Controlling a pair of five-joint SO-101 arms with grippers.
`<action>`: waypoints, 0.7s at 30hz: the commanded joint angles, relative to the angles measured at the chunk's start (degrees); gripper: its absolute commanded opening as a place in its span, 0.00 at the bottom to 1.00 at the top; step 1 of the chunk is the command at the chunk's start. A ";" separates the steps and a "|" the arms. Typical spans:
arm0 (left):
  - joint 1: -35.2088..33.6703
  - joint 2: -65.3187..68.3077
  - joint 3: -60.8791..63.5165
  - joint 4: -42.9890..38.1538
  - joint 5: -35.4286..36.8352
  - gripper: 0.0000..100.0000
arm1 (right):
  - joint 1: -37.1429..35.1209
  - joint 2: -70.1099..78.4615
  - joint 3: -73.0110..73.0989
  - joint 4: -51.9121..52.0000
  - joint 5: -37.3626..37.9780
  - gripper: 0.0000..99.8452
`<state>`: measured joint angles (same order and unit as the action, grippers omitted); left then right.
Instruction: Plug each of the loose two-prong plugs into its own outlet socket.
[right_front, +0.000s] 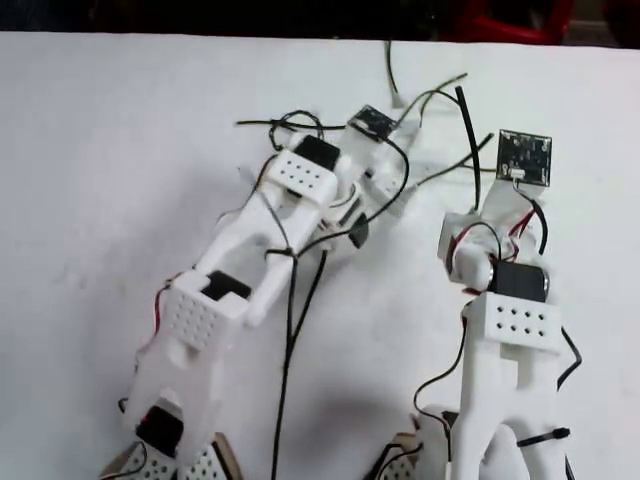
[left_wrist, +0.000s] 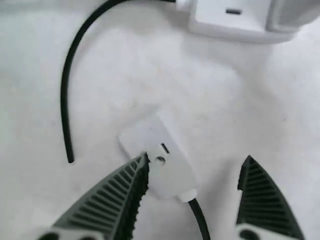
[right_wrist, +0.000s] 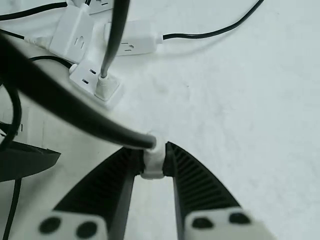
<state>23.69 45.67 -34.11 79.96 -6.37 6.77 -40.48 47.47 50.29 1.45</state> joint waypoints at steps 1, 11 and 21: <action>-4.88 1.10 -4.04 5.45 0.09 0.29 | 0.13 -1.36 -2.90 -0.66 0.18 0.02; -17.01 0.48 -15.56 15.03 -4.31 0.29 | 0.13 -1.36 -2.90 -0.66 0.18 0.02; -17.80 0.75 -27.25 21.80 -4.40 0.29 | 0.13 -1.36 -2.90 -0.66 0.18 0.02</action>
<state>3.82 47.34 -57.32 100.26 -10.42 6.77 -40.48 47.47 50.29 1.45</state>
